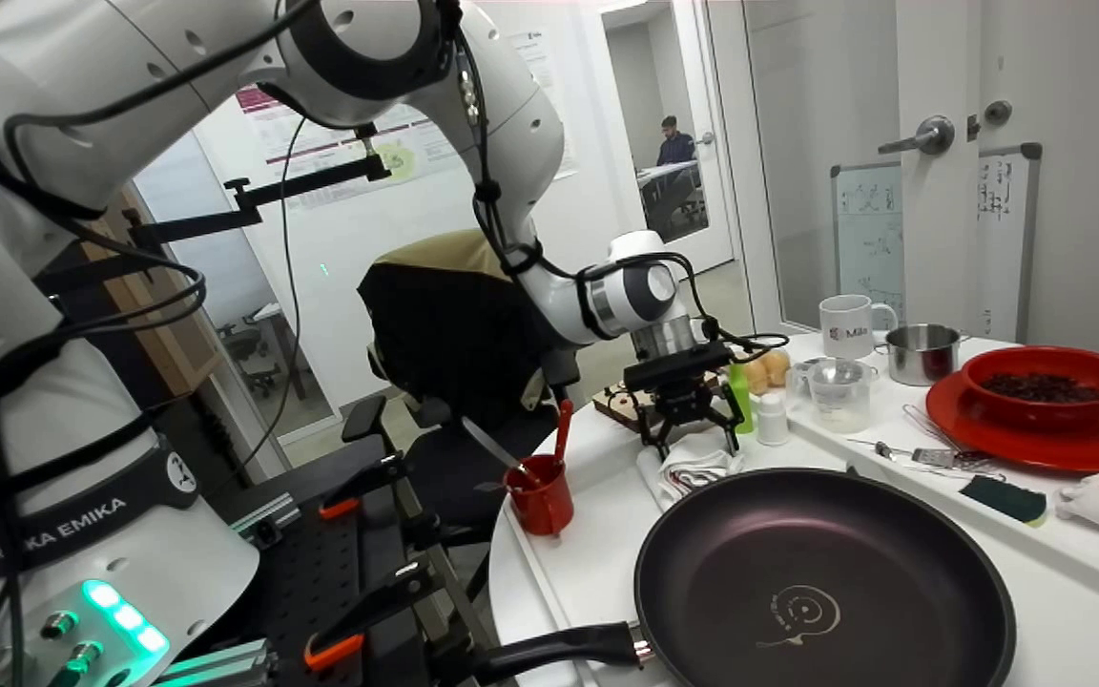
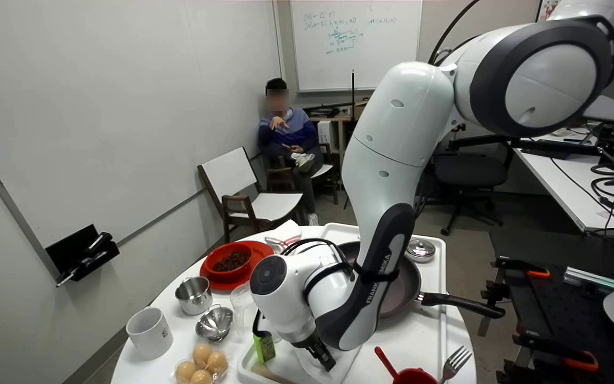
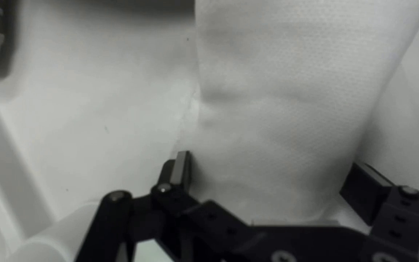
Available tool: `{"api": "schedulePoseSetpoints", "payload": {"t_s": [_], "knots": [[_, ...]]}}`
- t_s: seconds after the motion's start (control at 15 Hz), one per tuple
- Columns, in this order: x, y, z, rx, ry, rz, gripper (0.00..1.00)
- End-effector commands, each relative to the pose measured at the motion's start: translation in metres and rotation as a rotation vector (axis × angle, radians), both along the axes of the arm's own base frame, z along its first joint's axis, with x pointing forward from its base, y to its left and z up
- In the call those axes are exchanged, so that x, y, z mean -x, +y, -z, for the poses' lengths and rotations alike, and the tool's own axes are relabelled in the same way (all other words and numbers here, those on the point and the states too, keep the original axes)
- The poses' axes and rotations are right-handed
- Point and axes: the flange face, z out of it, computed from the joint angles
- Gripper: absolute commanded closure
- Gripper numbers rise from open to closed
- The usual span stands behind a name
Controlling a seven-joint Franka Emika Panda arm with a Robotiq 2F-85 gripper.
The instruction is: Wipe the black pan with the white cloth
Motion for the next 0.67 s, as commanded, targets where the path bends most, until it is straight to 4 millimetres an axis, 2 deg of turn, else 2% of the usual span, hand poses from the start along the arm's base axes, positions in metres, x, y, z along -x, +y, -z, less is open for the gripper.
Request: {"api": "schedulePoseSetpoints", "payload": {"t_s": [0.0, 0.47, 0.53, 0.6], "knots": [[0.0022, -0.0017, 0.0026, -0.033, -0.010, -0.013, 0.32], [0.0004, -0.0025, 0.0003, -0.021, -0.006, 0.004, 0.85], [0.0006, -0.0026, 0.0005, -0.016, -0.006, 0.005, 0.92], [0.0006, -0.0028, 0.0006, -0.014, -0.005, 0.004, 0.94]]}}
